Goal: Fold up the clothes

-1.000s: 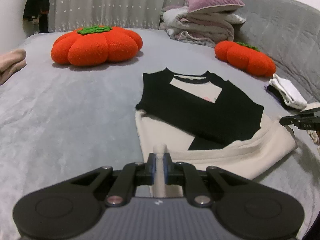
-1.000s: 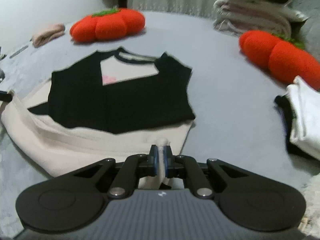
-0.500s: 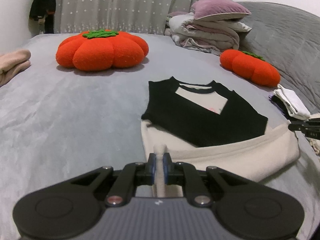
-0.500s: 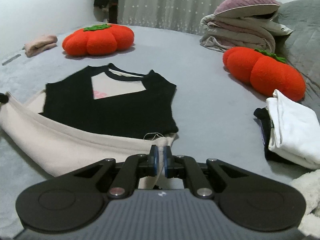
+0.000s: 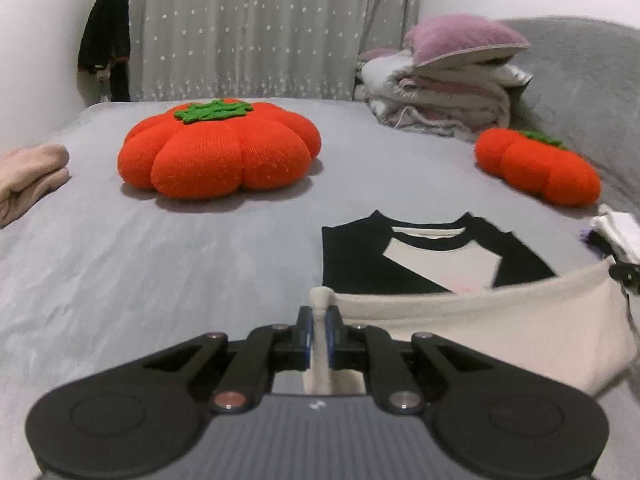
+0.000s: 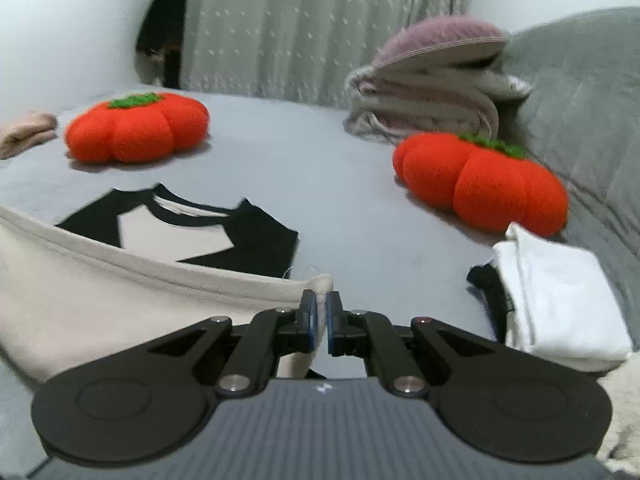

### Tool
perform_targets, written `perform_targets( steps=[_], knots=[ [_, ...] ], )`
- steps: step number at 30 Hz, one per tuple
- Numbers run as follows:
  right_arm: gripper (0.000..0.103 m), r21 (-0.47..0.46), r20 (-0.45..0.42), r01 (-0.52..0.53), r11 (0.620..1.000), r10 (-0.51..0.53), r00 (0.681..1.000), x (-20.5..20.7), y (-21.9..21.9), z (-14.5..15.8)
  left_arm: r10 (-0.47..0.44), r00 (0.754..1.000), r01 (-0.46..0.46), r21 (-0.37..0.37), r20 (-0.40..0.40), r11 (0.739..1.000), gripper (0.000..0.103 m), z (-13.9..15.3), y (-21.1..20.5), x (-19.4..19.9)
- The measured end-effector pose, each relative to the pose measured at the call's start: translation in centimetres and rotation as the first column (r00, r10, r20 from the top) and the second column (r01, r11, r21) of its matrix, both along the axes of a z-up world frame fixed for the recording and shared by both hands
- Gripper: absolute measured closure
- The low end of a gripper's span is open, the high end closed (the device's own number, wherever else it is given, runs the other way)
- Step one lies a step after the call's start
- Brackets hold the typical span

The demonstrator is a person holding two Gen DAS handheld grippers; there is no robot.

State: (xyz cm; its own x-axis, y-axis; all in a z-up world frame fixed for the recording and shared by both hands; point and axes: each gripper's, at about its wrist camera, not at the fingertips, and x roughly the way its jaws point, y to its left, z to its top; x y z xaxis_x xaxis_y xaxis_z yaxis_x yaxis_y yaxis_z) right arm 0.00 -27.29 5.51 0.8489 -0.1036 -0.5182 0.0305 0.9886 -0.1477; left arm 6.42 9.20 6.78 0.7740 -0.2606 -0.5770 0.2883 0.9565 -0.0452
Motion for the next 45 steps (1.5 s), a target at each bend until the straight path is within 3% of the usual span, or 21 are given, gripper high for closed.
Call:
perform_targets(
  steps=[5, 11, 16, 18, 21, 22, 24, 25, 28, 32, 36, 40, 42, 43, 44, 45],
  knots=[
    [0.098, -0.042, -0.046, 0.044, 0.998, -0.046, 0.998, 3.0, 0.2, -2.8, 0.032, 0.999, -0.033, 0.074, 0.017, 0.997, 0.096, -1.5, -2.2, 3.2],
    [0.098, -0.039, 0.005, 0.121, 0.992, -0.120, 0.993, 3.8, -0.1, -2.9, 0.075, 0.995, -0.082, 0.096, 0.068, 0.992, 0.096, -2.2, -3.1, 4.4],
    [0.098, -0.057, -0.076, 0.118, 0.991, -0.122, 0.990, 5.3, 0.4, -5.1, 0.070, 0.998, -0.069, 0.193, 0.003, 0.979, 0.095, -5.1, -3.9, 4.6],
    [0.098, -0.070, -0.081, 0.118, 0.991, -0.124, 0.989, 5.3, 0.6, -5.6, 0.087, 0.996, -0.084, 0.171, -0.009, 0.982, 0.092, -5.1, -3.4, 4.7],
    [0.096, -0.016, -0.070, 0.130, 0.991, -0.131, 0.989, 5.2, 0.1, -4.9, 0.121, 0.992, -0.116, 0.110, -0.039, 0.987, 0.082, -4.7, -2.4, 5.2],
    [0.095, 0.005, -0.066, 0.136, 0.991, -0.136, 0.989, 5.1, -0.1, -4.6, 0.135, 0.990, -0.129, 0.102, -0.048, 0.986, 0.074, -4.5, -2.1, 5.2],
    [0.079, 0.043, -0.063, 0.157, 0.987, -0.154, 0.986, 4.8, -0.4, -3.9, 0.157, 0.985, -0.152, 0.074, -0.067, 0.986, 0.064, -3.9, -1.3, 5.2],
    [0.077, 0.066, -0.063, 0.165, 0.984, -0.161, 0.985, 4.6, -0.6, -3.5, 0.165, 0.983, -0.161, 0.051, -0.077, 0.986, 0.061, -3.5, -0.8, 5.1],
    [0.077, 0.210, -0.087, 0.165, 0.964, -0.150, 0.985, 3.4, -2.1, -1.8, 0.203, 0.972, -0.209, -0.040, -0.118, 0.977, 0.057, -2.1, 1.3, 4.3],
    [0.077, 0.435, -0.162, 0.165, 0.885, -0.104, 0.981, 0.0, -4.5, -0.4, 0.198, 0.960, -0.226, -0.130, -0.200, 0.965, 0.052, -1.8, 3.3, 2.0],
    [0.077, 0.516, -0.221, 0.184, 0.837, -0.077, 0.972, -2.3, -5.7, -1.0, 0.170, 0.946, -0.229, -0.200, -0.274, 0.953, 0.051, -2.7, 3.4, -0.8],
    [0.077, 0.570, -0.257, 0.180, 0.801, -0.034, 0.966, -2.5, -5.4, -1.9, 0.152, 0.954, -0.205, -0.194, -0.257, 0.959, 0.054, -3.6, 2.7, -2.5],
    [0.077, 0.584, -0.260, 0.162, 0.796, -0.006, 0.966, -2.4, -4.9, -2.1, 0.138, 0.957, -0.191, -0.193, -0.257, 0.962, 0.067, -4.0, 2.5, -2.4],
    [0.077, 0.586, -0.261, 0.157, 0.795, 0.002, 0.965, -2.3, -4.7, -2.1, 0.130, 0.957, -0.186, -0.204, -0.259, 0.961, 0.081, -4.3, 2.5, -2.2],
    [0.081, 0.583, -0.261, 0.156, 0.797, 0.002, 0.965, -2.3, -4.5, -2.2, 0.121, 0.957, -0.180, -0.214, -0.262, 0.960, 0.091, -4.5, 2.5, -2.0],
    [0.094, 0.574, -0.262, 0.160, 0.803, -0.006, 0.965, -2.3, -4.3, -2.2, 0.118, 0.957, -0.177, -0.215, -0.264, 0.960, 0.094, -4.5, 2.5, -1.8]
  ],
)
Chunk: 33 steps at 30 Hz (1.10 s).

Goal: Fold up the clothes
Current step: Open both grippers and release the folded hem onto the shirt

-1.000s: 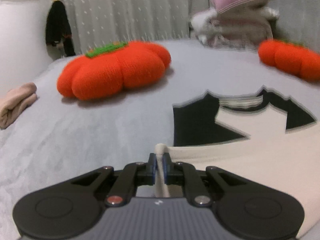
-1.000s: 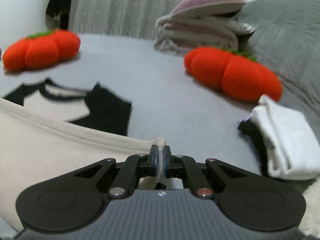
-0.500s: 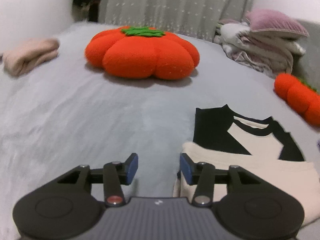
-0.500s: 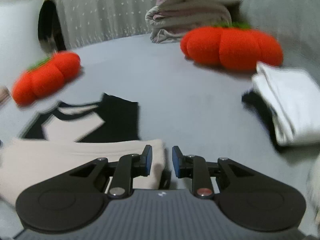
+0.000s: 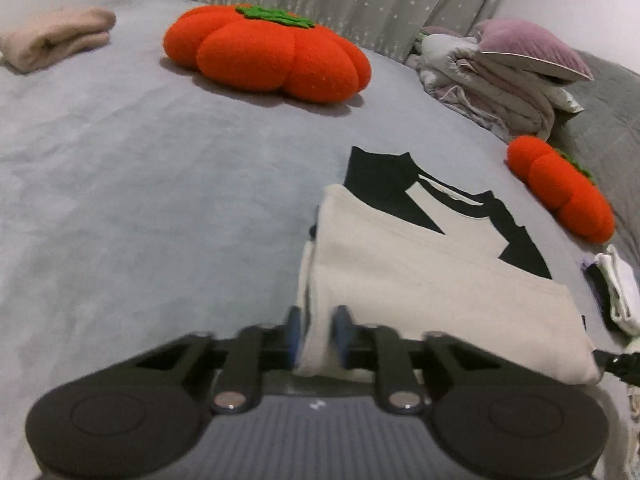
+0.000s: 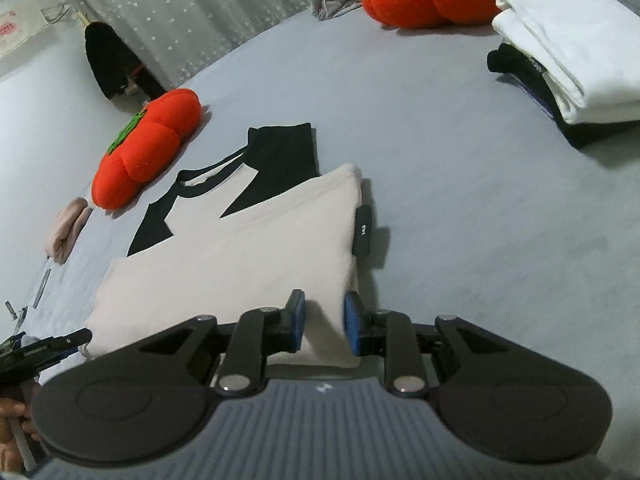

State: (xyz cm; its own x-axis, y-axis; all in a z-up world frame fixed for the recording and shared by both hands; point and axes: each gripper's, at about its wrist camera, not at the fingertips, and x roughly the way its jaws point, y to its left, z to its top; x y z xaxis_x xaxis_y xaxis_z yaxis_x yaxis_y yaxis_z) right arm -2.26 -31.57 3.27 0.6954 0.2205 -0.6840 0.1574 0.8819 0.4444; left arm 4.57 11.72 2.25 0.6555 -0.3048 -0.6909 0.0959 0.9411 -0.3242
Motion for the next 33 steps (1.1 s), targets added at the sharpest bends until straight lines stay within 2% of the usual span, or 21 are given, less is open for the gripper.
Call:
perform_targets(
  steps=[3, 7, 10, 15, 19, 30, 33],
  knots=[
    [0.094, -0.037, 0.016, 0.005, 0.999, -0.004, 1.000, -0.6, 0.1, 0.5, -0.011, 1.000, 0.011, -0.001, 0.004, 1.000, 0.097, 0.1, 0.2, 0.1],
    [0.096, -0.038, 0.058, -0.011, 0.999, 0.013, 0.998, -1.8, -0.1, 1.8, -0.032, 0.999, 0.032, -0.015, 0.014, 0.999, 0.098, 0.7, 0.9, -0.7],
    [0.096, -0.042, 0.041, -0.018, 0.999, 0.019, 0.999, -2.4, -0.4, 1.6, -0.048, 0.998, 0.048, -0.012, 0.037, 0.999, 0.098, 1.2, 1.5, -1.2],
    [0.096, -0.111, 0.014, -0.037, 0.993, 0.039, 0.999, -2.0, 0.3, 1.0, -0.076, 0.997, 0.075, 0.054, 0.012, 0.996, 0.098, 0.1, 0.9, -1.5],
    [0.096, -0.114, 0.053, -0.044, 0.992, 0.051, 0.997, -2.6, 0.2, 2.0, -0.086, 0.996, 0.084, 0.065, 0.020, 0.994, 0.098, 0.4, 1.1, -1.8],
    [0.097, -0.199, -0.058, -0.070, 0.977, 0.060, 0.997, -1.6, 1.2, -0.3, -0.106, 0.994, 0.105, 0.135, 0.001, 0.985, 0.096, -0.3, 0.4, -1.6],
    [0.096, -0.232, -0.060, -0.078, 0.970, 0.066, 0.996, -1.6, 1.6, -0.2, -0.113, 0.994, 0.113, 0.130, -0.008, 0.985, 0.089, -0.4, 0.6, -1.6]
  ],
)
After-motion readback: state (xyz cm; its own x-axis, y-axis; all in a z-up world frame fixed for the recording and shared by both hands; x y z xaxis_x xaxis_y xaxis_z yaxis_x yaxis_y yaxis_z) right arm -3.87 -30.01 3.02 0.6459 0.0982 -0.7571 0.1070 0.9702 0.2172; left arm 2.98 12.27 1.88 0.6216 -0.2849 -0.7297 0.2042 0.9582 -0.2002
